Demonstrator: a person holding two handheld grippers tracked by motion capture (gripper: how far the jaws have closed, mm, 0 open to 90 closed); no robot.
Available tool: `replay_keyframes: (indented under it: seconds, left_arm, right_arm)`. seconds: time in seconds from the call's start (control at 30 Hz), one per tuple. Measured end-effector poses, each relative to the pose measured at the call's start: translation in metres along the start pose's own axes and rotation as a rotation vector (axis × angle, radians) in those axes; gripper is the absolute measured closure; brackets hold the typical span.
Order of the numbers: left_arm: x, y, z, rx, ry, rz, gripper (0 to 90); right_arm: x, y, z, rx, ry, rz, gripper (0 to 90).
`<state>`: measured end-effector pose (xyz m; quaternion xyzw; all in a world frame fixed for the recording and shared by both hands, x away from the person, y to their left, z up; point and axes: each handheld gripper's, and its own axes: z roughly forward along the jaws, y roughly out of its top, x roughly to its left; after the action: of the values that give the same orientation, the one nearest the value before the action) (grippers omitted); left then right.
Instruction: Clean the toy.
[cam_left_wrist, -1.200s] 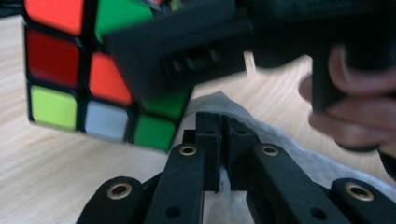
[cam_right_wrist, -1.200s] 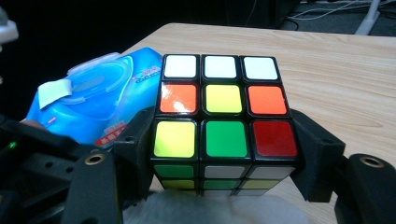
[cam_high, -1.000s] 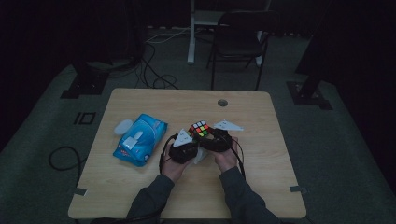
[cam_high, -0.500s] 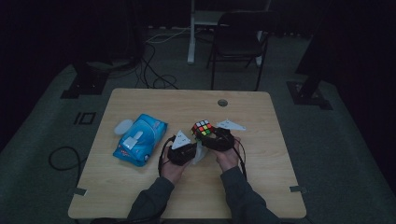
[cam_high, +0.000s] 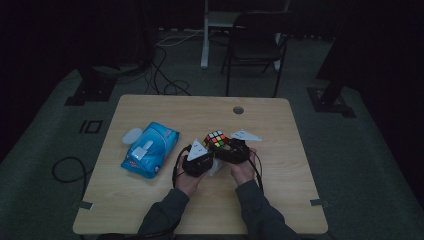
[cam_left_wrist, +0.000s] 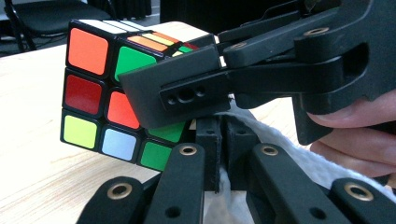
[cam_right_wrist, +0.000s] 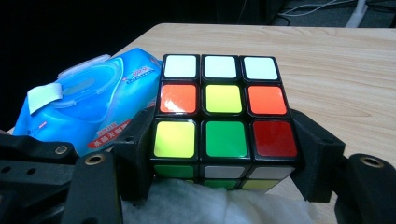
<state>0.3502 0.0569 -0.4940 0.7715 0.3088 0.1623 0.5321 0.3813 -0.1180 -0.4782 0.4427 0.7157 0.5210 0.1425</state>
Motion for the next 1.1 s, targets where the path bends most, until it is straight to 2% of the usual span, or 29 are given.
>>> replay_keyframes:
  seconds: [0.37, 0.53, 0.87, 1.1]
  left_arm:
    - [0.0001, -0.0006, 0.0004, -0.011, -0.011, -0.008, 87.6]
    - [0.0001, -0.005, 0.0039, 0.001, 0.001, -0.007, 87.6]
    - [-0.0035, -0.0042, 0.0048, -0.034, 0.026, -0.006, 87.6]
    - [-0.0051, -0.0031, 0.0052, -0.042, 0.025, -0.001, 87.5]
  right_arm:
    - [-0.0022, 0.0, -0.001, -0.004, 0.009, 0.023, 34.1]
    - [-0.0018, 0.0007, -0.0017, -0.01, 0.014, 0.029, 34.1]
    - [-0.0009, 0.0017, -0.0027, -0.027, 0.044, 0.053, 34.1]
    - [-0.0035, 0.0017, -0.0035, -0.024, 0.035, 0.061, 34.1]
